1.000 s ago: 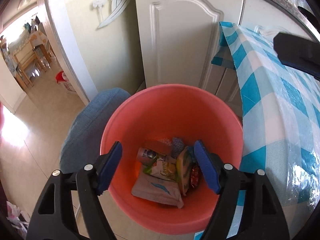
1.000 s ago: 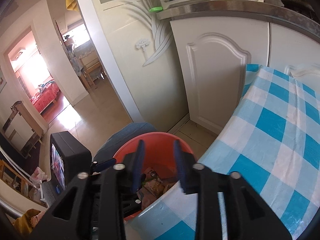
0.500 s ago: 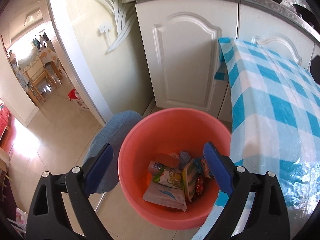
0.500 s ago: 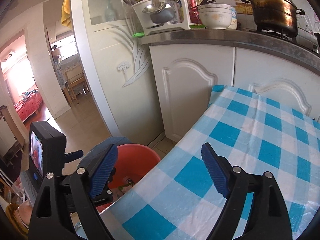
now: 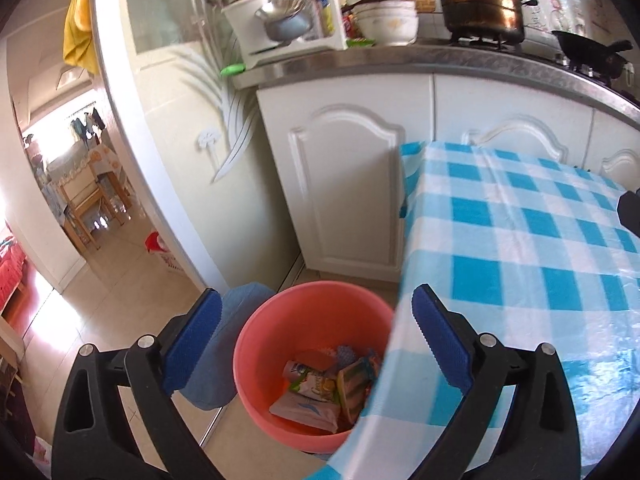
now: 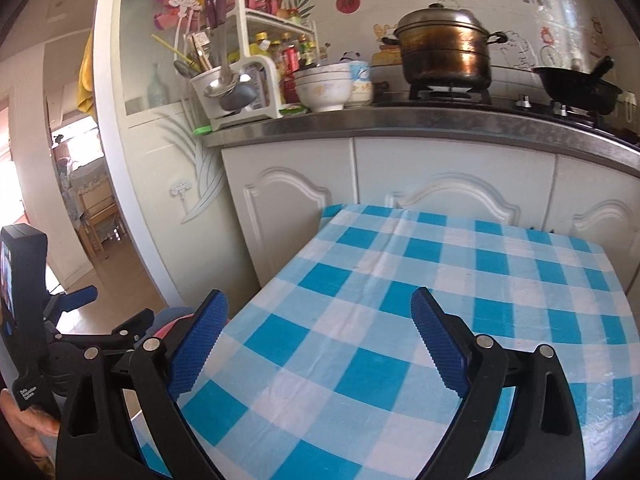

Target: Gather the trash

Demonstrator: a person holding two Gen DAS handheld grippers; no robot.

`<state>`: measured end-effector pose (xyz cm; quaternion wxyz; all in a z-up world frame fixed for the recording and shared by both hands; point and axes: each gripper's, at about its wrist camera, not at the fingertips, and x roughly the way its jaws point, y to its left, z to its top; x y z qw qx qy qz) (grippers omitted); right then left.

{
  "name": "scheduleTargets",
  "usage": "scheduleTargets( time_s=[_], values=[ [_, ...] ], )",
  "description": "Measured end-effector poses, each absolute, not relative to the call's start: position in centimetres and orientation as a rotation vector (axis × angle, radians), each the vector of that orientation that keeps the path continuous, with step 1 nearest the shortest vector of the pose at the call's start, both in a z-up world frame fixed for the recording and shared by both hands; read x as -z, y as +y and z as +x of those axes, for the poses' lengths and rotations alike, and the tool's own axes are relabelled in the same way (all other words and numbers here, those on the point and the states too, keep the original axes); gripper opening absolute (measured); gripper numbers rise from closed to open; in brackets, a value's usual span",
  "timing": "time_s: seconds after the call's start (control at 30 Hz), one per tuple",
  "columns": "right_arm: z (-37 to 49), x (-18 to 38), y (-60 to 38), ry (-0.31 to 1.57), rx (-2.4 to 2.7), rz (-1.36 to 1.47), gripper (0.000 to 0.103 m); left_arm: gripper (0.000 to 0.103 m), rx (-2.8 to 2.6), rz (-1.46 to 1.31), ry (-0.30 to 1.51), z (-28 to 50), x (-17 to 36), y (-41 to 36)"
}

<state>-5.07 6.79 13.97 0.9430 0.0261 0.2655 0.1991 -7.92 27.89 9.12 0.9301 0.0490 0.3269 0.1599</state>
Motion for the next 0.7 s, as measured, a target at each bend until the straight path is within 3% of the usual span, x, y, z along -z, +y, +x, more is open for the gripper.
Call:
scheduleTargets(
  time_s=[0.7],
  values=[
    [-10.8, -11.8, -9.7, 0.447, -0.031, 0.157, 0.093, 0.099, -0.159, 0.205, 0.563, -10.3, -12.2, 10.7]
  ],
)
